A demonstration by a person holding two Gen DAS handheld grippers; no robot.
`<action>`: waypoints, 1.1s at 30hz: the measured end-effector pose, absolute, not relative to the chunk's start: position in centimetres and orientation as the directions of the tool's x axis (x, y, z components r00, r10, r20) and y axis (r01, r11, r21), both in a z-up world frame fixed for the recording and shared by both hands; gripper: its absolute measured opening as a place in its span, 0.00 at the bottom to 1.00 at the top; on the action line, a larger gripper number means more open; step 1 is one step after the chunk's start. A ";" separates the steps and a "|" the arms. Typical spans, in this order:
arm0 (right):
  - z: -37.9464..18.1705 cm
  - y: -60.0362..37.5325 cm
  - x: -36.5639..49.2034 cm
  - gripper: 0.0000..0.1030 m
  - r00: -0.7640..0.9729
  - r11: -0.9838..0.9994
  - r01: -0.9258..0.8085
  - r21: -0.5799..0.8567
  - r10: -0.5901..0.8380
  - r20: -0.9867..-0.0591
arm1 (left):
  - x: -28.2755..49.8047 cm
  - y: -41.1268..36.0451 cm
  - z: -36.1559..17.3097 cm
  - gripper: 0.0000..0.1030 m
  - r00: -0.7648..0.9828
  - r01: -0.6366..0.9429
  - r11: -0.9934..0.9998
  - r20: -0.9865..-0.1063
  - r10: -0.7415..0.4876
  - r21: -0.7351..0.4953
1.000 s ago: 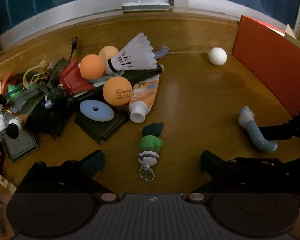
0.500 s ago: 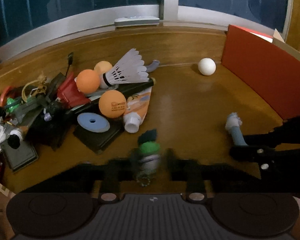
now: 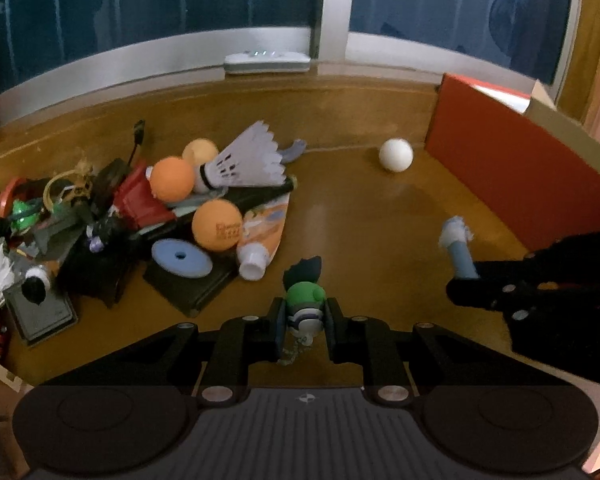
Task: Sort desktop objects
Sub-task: 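Lift and carry the blue toy and green keychain toward the cardboard box with both tools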
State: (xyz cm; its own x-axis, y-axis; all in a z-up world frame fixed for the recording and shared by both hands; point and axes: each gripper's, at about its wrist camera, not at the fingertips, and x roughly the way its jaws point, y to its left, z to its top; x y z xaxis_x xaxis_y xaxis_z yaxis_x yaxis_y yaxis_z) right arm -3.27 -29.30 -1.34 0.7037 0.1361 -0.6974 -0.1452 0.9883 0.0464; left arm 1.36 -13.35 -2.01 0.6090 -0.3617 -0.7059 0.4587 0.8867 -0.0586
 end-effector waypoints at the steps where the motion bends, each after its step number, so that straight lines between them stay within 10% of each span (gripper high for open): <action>1: -1.2 -29.4 -3.3 0.17 0.705 0.988 -0.145 0.049 0.138 -0.696 | 1.2 -13.5 -1.7 0.21 0.611 0.465 0.883 -0.699 -0.371 -0.061; 25: 2.3 -33.5 -6.1 0.17 0.769 0.993 -0.105 0.051 0.113 -0.629 | -0.3 -16.7 -0.8 0.24 0.615 0.481 0.876 -0.699 -0.364 -0.033; 33: 0.5 -33.5 -5.6 0.17 0.728 0.988 -0.130 0.081 0.151 -0.669 | -0.2 -17.0 -2.2 0.42 0.578 0.484 0.874 -0.732 -0.361 -0.049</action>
State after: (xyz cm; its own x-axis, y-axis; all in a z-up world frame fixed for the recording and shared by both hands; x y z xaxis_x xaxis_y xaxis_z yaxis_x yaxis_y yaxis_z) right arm -5.63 -33.46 0.45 0.7277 0.1508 -0.6691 -0.1299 0.9882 0.0814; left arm -0.23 -17.00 -2.19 0.5776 -0.3612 -0.7321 0.4842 0.8736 -0.0490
